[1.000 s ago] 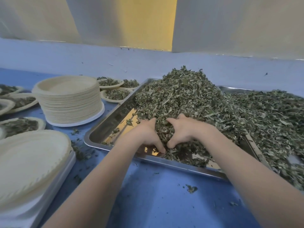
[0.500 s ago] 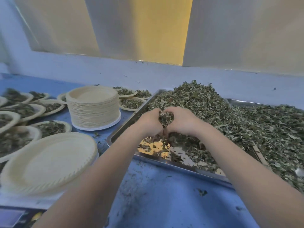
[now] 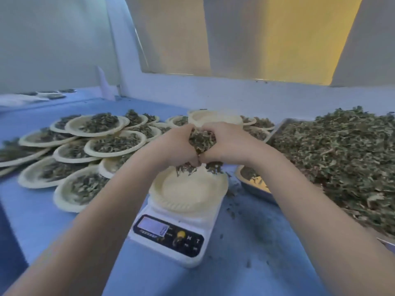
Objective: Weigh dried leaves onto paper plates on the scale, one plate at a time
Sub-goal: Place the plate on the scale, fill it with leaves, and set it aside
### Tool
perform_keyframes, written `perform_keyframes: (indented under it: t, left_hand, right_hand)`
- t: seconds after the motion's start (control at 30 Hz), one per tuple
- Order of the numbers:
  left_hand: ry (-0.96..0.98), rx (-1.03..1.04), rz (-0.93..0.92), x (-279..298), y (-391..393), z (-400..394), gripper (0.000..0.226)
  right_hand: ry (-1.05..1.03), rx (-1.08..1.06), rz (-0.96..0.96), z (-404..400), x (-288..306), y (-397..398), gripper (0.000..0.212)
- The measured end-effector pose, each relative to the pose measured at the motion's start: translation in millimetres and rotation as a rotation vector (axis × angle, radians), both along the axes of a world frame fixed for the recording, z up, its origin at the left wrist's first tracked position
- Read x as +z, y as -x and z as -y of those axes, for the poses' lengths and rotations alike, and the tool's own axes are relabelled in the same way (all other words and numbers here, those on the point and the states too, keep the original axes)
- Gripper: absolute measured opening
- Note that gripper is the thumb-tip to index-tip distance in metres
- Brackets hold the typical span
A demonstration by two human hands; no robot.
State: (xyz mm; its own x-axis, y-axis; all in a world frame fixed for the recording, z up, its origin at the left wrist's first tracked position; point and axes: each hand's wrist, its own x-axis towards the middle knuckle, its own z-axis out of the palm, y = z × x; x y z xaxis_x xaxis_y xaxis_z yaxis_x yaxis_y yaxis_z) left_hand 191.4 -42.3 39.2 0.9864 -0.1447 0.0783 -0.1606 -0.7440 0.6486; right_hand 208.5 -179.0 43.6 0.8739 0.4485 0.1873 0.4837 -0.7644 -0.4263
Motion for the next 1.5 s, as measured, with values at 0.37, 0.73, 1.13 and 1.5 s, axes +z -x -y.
perform_keyframes:
  t: [0.37,0.73,1.13,1.5]
  left_hand:
    - [-0.022,-0.012,0.047,-27,4,-54,0.072]
    - [0.496,0.349,0.438,-91,1,-54,0.024]
    - [0.682,0.476,0.46,-117,12,-66,0.018]
    - [0.673,0.482,0.433,-115,11,-66,0.02]
  right_hand:
    - [0.03,-0.047,-0.162,5,-12,-4,0.051]
    - [-0.09,-0.042,0.036,-19,-31,-5,0.024]
    - [0.019,-0.011,0.08,-26,-37,-1,0.048]
    - [0.361,0.007,0.383,-51,-72,-5,0.035]
